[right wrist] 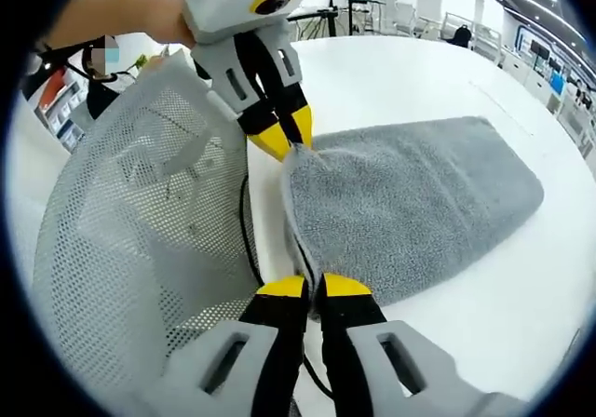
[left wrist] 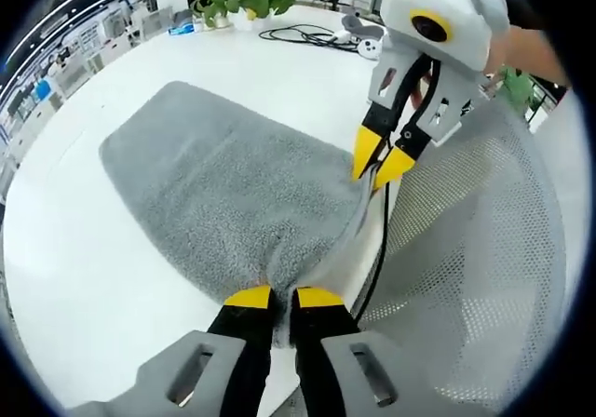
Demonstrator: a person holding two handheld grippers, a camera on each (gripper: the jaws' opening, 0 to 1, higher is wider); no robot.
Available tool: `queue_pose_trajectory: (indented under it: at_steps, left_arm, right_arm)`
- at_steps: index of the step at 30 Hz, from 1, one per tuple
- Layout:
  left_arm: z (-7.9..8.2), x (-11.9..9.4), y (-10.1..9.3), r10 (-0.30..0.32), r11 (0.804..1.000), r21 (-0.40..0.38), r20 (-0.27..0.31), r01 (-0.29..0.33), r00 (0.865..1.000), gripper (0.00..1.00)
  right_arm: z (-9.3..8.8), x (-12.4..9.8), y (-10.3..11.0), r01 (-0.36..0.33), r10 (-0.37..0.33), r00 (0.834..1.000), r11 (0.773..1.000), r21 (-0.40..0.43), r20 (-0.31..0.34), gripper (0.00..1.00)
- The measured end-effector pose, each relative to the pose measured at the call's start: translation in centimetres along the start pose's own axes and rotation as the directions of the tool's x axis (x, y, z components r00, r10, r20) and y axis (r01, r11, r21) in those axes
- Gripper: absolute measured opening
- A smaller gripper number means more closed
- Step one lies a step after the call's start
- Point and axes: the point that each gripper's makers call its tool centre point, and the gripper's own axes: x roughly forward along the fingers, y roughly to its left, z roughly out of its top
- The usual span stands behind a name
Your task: Fold the towel on the table until its edges align and the towel forms a compact rectangular stack.
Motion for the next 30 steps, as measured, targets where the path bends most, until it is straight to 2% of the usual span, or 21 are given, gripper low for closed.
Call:
queue_pose_trajectory:
  at_steps: [9,17,20,25,30]
  left_arm:
    - [0.9,-1.8,-0.1,-0.019,0.997,-0.07,0.067,0.023,0.998,0.07]
    - [2.2,-3.7,0.4,-0.002,0.991,-0.133,0.148,0.022,0.989,0.05]
    - [2.2,-3.7,0.5,0.004,0.991,-0.131,0.146,0.015,0.989,0.05]
    - [1.7,-3.1,0.1,0.011,0.996,-0.093,0.111,-0.001,0.994,0.05]
    - [0.3,-1.1,-0.5,0.035,0.998,0.044,0.049,-0.037,0.998,0.05]
  right_arm:
    - [1.1,-1.4,0.5,-0.002,0.001,0.999,1.0,0.006,0.052,0.02]
    - [2.9,-2.9,-0.4,0.005,-0.013,0.99,0.998,0.061,0.144,0.02]
    - [3.6,-3.3,-0.7,0.007,-0.022,0.984,0.996,0.086,0.174,0.02]
    - [3.0,-2.6,-0.8,0.015,-0.027,0.987,0.997,0.078,0.158,0.02]
    - [1.9,-1.5,-0.4,0.029,-0.035,0.993,0.998,0.057,0.115,0.03]
